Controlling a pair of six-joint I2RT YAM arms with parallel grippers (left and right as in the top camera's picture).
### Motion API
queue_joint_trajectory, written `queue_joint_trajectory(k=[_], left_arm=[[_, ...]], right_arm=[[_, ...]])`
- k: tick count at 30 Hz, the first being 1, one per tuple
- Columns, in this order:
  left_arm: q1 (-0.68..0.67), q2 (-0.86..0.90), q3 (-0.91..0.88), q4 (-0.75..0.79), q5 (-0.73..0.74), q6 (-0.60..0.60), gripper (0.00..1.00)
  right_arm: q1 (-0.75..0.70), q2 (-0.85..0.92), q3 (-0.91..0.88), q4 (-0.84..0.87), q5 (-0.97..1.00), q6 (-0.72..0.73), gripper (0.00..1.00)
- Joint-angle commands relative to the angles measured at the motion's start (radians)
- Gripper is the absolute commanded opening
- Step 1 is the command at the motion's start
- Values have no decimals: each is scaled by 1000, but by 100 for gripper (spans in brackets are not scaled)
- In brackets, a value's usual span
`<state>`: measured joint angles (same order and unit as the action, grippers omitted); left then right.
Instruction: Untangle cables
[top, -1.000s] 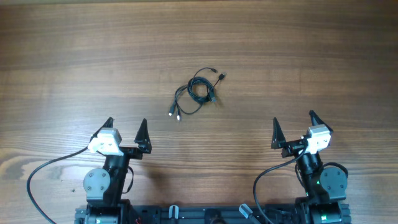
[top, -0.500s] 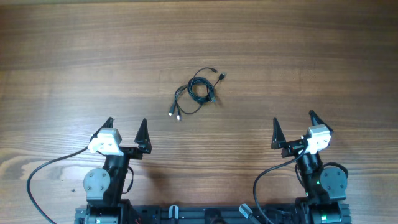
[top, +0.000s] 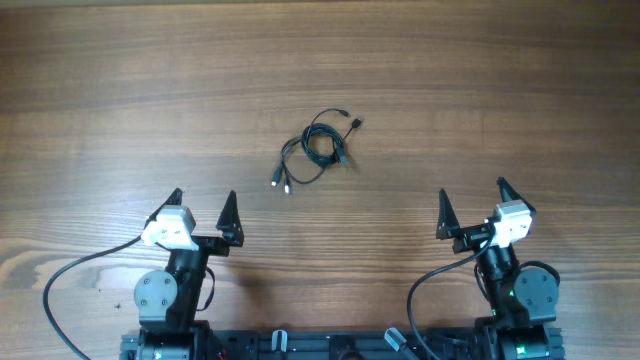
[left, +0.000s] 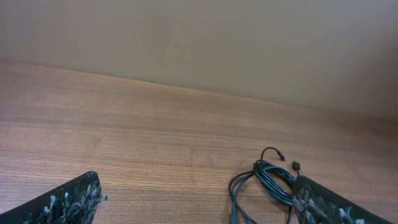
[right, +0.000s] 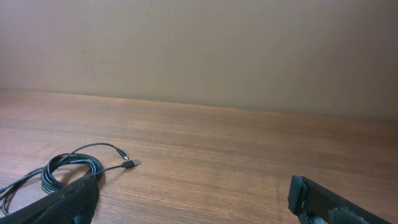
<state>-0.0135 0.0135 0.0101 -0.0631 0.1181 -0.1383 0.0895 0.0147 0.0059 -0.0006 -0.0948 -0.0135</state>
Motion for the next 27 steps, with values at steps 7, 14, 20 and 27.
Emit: queue_joint_trajectory(k=[7,14,20,27], left_arm=[[5,-8,-5,-2,19,19,100],[5,-7,-5,-2,20,18,100],[5,-6,-3,-2,24,-64,100],[5,8,106,-138,19,-87,100]], right_arm=[[5,-11,-1,3,14,-10,100],[5,-11,-1,8,12,-9,100],[5,-6,3,-2,21,143,100],[5,75,138,-204,66,146,100]])
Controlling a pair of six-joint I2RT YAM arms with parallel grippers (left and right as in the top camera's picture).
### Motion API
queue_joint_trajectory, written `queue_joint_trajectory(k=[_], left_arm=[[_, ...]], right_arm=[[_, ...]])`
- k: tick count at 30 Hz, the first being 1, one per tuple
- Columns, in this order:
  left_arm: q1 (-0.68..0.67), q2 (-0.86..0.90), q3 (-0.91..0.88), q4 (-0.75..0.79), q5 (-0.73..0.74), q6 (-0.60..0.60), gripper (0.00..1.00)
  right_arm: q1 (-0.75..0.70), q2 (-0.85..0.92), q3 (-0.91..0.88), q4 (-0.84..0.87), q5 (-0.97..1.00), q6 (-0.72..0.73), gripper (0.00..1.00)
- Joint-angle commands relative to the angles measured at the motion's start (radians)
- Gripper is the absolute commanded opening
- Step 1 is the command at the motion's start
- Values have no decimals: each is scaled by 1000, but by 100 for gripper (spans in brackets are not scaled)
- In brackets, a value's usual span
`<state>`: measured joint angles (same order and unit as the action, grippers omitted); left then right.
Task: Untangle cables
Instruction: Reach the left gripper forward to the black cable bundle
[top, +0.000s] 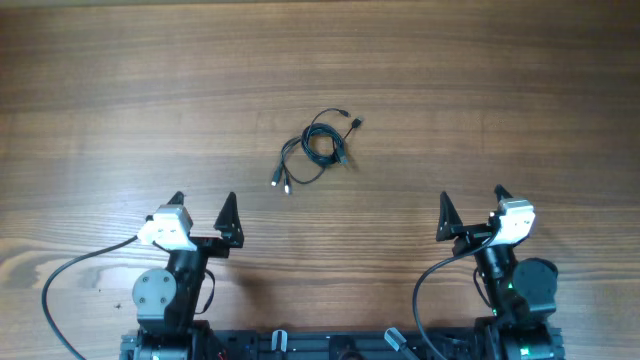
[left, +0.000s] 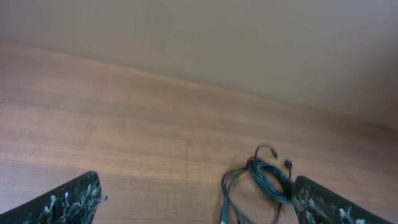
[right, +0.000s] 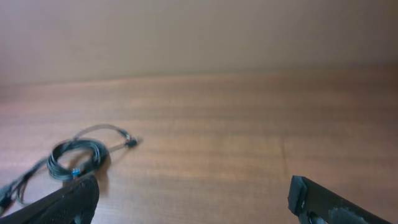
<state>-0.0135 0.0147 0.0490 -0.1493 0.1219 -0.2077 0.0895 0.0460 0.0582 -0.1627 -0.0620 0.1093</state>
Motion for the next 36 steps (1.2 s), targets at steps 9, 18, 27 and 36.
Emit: queue_joint_trajectory(k=[9,18,27,36], left_arm=[[5,308,302,-189,16,-18,100],[5,805,756,-628,18,-18,100],[5,904,809,-813,190,-18,100],[-16,941,810,-438,273,-134,100]], right_arm=[[5,383,360,-227,39,21,100],[5,836,792,-563,27,26,100],[5,885,862,-605,-199,24,100],[5,887,862,-594,-145,24,100]])
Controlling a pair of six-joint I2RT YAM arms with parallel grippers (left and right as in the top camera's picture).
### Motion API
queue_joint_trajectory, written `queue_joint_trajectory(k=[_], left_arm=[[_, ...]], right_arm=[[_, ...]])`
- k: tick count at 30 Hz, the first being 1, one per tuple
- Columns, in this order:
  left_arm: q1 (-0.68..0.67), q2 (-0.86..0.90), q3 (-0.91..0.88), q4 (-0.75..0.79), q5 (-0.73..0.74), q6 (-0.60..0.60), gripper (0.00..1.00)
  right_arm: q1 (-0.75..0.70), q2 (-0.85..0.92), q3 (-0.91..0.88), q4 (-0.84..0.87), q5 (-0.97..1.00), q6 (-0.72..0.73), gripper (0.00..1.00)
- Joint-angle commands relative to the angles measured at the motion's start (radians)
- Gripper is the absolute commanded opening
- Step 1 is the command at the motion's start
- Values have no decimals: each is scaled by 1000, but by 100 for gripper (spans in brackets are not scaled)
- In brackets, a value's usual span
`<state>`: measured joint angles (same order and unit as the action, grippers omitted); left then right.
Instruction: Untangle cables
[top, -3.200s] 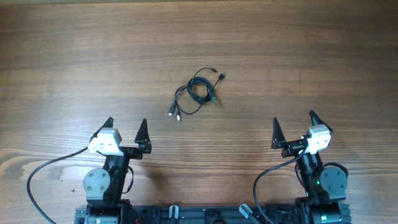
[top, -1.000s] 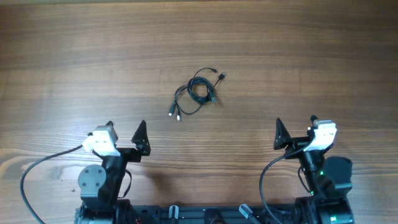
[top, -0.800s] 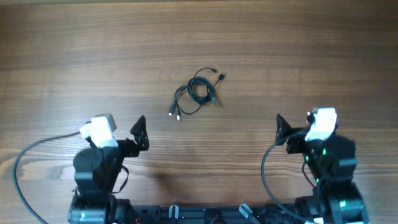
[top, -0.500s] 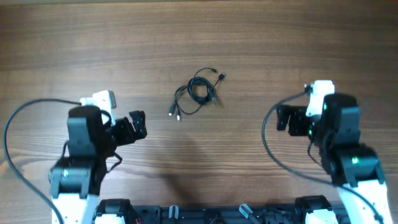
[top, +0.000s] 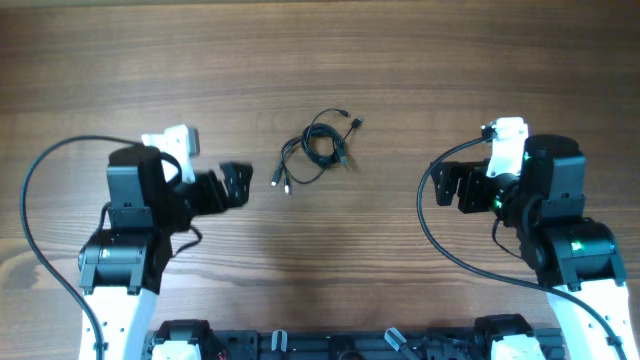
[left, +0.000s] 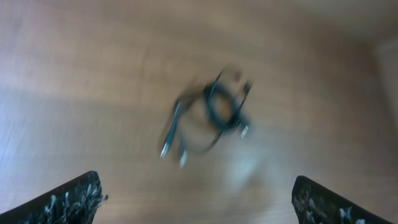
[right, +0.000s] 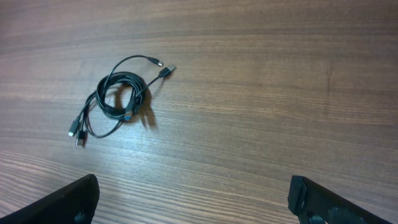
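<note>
A small tangle of thin black cables lies on the wooden table, coiled in a loop with plug ends sticking out at the lower left and upper right. It looks blurred in the left wrist view and sharp in the right wrist view. My left gripper hovers to the left of the bundle, open and holding nothing. My right gripper hovers to the bundle's right, farther off, also open with nothing between its fingers.
Bare wooden tabletop surrounds the bundle on all sides. Each arm's own black cable loops beside it near the front. The arm bases stand along the near edge.
Both arms have left the near edge and now stand higher and farther forward, flanking the bundle. Both wrist views now look down on the cables. The cables have not moved.
Both grippers sat open by the near edge, their cameras looking low across the table at the bundle. A moment later they were still there, the views slightly tilted. Now both hover open on either side of the cables, which lie as before.
</note>
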<state>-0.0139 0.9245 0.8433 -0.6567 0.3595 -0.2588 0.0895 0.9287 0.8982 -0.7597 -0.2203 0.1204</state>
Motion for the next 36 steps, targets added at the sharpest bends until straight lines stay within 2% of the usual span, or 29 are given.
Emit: queue_joint_trajectory(k=[1,4,10,15,21,36], left_arm=[[-34,57,18,100,19,-103,100],[-112,178,82,106,-107,-116,100],[-275,453,246,115,-250,-116,100],[-367,561,249,153,-306,-117,100],[-421,597,249,151,-333,-135,100],[-422,597,249,144,-335,-169,100]], right_arm=[[5,5,22,3,13,13,100],[5,5,22,3,13,14,100],[5,5,22,-1,13,13,100],[5,5,22,-1,13,13,100],[5,5,22,-1,13,13,100],[5,5,22,-1,13,13,100]])
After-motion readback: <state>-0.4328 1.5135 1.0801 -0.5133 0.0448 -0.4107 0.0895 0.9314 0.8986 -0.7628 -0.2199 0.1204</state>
